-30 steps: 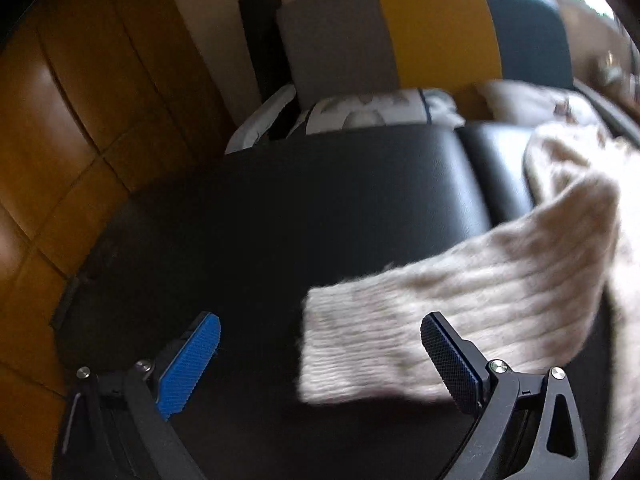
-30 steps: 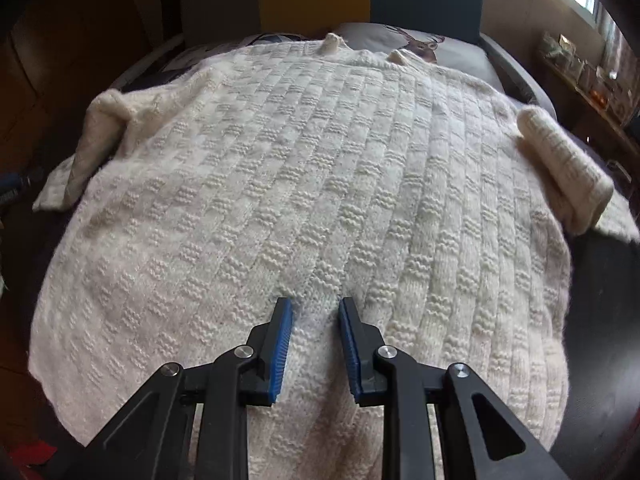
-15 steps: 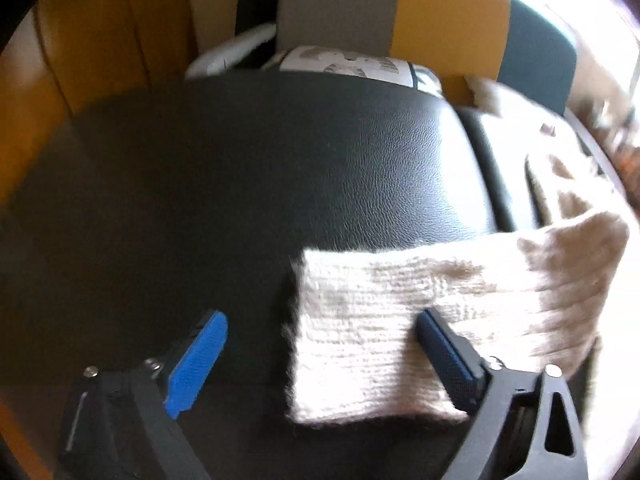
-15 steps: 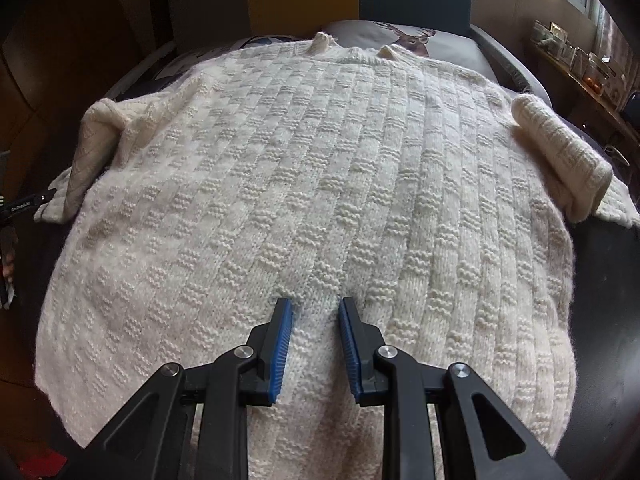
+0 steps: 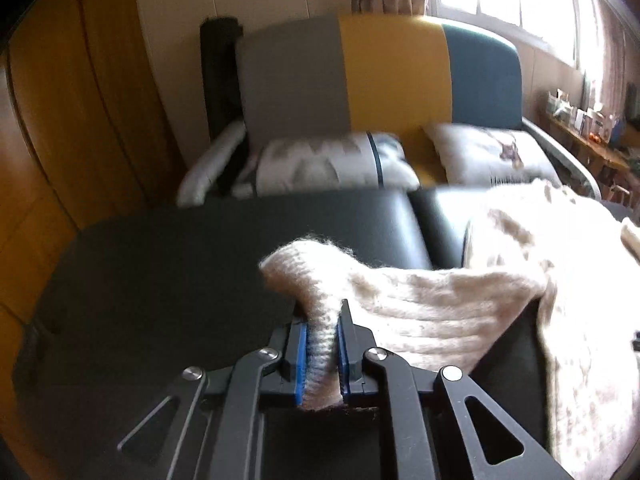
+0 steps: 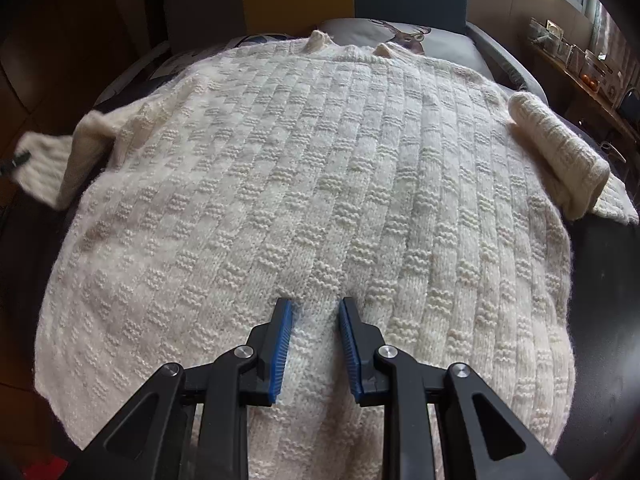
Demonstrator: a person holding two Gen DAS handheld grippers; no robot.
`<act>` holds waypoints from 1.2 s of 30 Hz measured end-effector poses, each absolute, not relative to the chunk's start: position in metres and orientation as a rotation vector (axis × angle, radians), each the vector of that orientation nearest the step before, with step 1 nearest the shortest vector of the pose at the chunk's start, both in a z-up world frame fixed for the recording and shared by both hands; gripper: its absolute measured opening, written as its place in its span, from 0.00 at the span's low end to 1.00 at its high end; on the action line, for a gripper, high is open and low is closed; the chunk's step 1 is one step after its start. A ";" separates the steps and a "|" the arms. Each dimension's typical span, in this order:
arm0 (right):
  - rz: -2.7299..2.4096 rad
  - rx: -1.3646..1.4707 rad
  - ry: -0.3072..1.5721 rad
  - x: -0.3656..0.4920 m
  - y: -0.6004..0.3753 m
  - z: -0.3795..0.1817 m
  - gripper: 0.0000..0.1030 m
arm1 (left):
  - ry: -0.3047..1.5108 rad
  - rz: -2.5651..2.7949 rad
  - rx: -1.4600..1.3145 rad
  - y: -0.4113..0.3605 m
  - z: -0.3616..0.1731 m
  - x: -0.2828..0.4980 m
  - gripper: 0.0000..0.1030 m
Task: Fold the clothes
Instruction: 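Lift and pull the held sleeve with the left tool toward the right tool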
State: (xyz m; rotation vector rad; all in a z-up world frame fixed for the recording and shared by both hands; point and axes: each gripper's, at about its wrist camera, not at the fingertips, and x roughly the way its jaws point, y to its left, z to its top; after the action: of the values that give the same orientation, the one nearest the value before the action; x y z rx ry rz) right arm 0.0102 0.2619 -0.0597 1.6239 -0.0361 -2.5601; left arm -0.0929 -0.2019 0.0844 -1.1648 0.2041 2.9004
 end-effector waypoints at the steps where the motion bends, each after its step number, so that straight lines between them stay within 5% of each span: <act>1: -2.561 1.627 -0.038 0.010 0.262 -0.059 0.23 | 0.230 2.916 -1.137 -0.204 0.094 -0.093 0.12; 13: -2.395 1.426 -0.147 -0.007 0.190 -0.021 0.21 | 0.518 3.084 -0.883 -0.235 0.107 -0.110 0.12; 36: -2.245 1.467 -0.115 -0.009 0.109 -0.041 0.21 | 0.453 2.912 -1.013 -0.253 0.004 -0.025 0.12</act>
State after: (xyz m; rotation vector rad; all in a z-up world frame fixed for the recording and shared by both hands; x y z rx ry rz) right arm -0.0090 0.1087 -0.0410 1.4670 -0.1150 -2.2449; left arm -0.0254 -0.2525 0.0039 -1.0134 0.4528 2.9118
